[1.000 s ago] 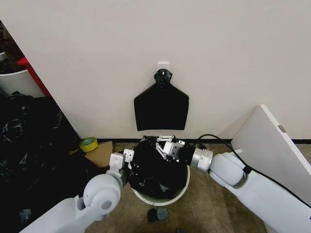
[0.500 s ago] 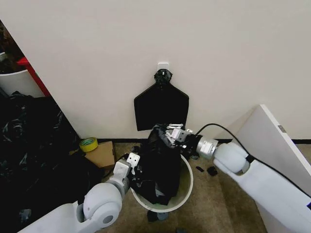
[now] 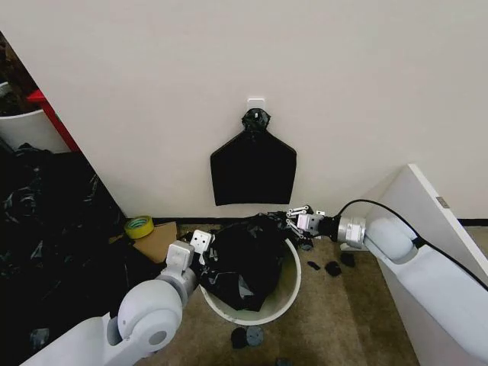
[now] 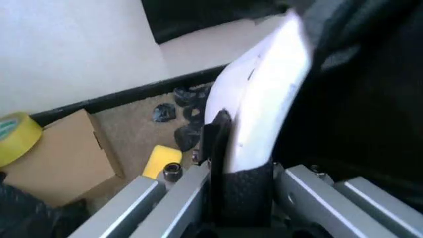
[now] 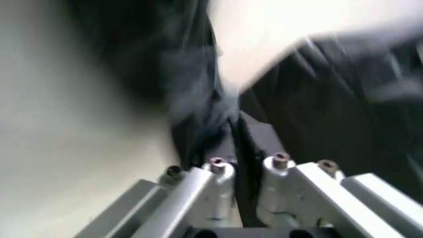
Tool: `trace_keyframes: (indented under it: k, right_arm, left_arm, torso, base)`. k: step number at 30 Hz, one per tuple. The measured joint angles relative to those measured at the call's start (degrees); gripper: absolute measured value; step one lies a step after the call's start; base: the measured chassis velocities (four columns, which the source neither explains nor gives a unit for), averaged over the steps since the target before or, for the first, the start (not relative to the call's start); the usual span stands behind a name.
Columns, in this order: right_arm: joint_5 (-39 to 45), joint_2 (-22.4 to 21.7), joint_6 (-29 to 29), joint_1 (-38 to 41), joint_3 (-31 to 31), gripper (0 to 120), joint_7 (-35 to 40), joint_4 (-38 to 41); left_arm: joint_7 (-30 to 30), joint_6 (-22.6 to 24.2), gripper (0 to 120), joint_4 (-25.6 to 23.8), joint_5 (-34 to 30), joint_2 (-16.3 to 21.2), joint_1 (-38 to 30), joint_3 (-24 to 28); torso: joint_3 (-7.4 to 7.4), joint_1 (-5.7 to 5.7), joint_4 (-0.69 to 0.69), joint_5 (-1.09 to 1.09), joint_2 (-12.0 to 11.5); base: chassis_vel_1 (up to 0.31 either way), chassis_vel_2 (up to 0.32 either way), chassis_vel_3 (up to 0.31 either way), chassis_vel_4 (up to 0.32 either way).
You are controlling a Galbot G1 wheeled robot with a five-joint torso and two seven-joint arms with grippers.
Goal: Place the garbage bag over the trash bin.
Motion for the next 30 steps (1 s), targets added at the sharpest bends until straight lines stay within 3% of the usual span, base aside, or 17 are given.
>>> trace_keyframes:
  k: [4,5,7,12,13,14,15,18,24,30]
  right_arm:
    - [0.21,-1.19,-2.18,-3.1,1.4,25,8.73,0.85]
    - [0.21,-1.19,-2.18,-3.1,1.4,25,8.73,0.85]
    - [4.21,-2.36,-5.0,-5.17,1.38,32,15.83,2.59]
    - [23.78,-4.01,-18.88,-8.87,-1.36,53,41.89,13.76]
    - [23.78,-4.01,-18.88,-8.87,-1.36,53,41.89,13.76]
    - [28.01,-4.05,-21.65,-9.36,-1.64,56,46.84,16.29]
    - [34.88,-4.08,-25.13,-10.1,-1.76,63,53.71,20.39]
    - [49.81,-4.09,-30.34,-12.73,-1.21,74,64.34,32.02]
    - [57.52,-3.36,-34.18,-18.09,-0.95,95,67.82,43.99]
    - [54.09,-3.32,-35.57,-20.57,-0.95,100,67.8,45.32]
  left_arm:
    - [-0.03,-0.63,0,0.64,-1.65,-1.21,0.0,-2.4]
    - [-0.03,-0.63,0,0.64,-1.65,-1.21,0.0,-2.4]
    - [-0.05,-0.86,0,1.1,-3.2,-1.97,-0.01,-3.77]
    - [-0.12,-1.86,0,2.62,-5.55,-4.38,0.32,-7.42]
    - [-0.12,-1.86,0,2.62,-5.55,-4.38,0.32,-7.42]
    - [-0.24,-2.19,0,3.08,-6.54,-5.03,0.35,-8.43]
    - [-0.52,-2.64,0,3.68,-8.04,-5.89,0.41,-9.4]
    - [-1.61,-3.44,0,4.78,-13.24,-8.46,0.7,-10.64]
    - [-2.58,-3.77,0,4.87,-18.34,-11.6,1.66,-11.29]
    - [-2.81,-3.77,0,4.48,-18.62,-11.38,1.96,-11.09]
  torso:
    - [0.0,0.0,0.01,0.0,0.0]
    - [0.0,0.0,0.01,0.0,0.0]
    - [0.0,0.0,0.0,-0.01,0.0]
    - [0.0,0.0,0.01,-0.01,0.0]
    - [0.0,0.0,0.01,-0.01,0.0]
    - [0.0,0.0,0.02,-0.01,0.0]
    - [0.0,0.0,0.02,0.0,0.0]
    - [0.0,-0.01,0.01,-0.03,0.0]
    - [-0.01,-0.02,0.01,-0.04,0.01]
    - [0.0,-0.02,0.01,-0.02,0.0]
  base:
    - [0.0,0.0,0.0,0.0]
    - [0.0,0.0,0.0,0.0]
    - [0.0,0.0,0.0,0.0]
    - [0.0,0.0,0.0,0.0]
    - [0.0,0.0,0.0,0.0]
    - [0.0,0.0,0.0,0.0]
    - [0.0,0.0,0.0,0.0]
    - [0.0,0.0,0.0,0.0]
    - [0.0,0.0,0.0,0.0]
    - [0.0,0.0,0.0,0.0]
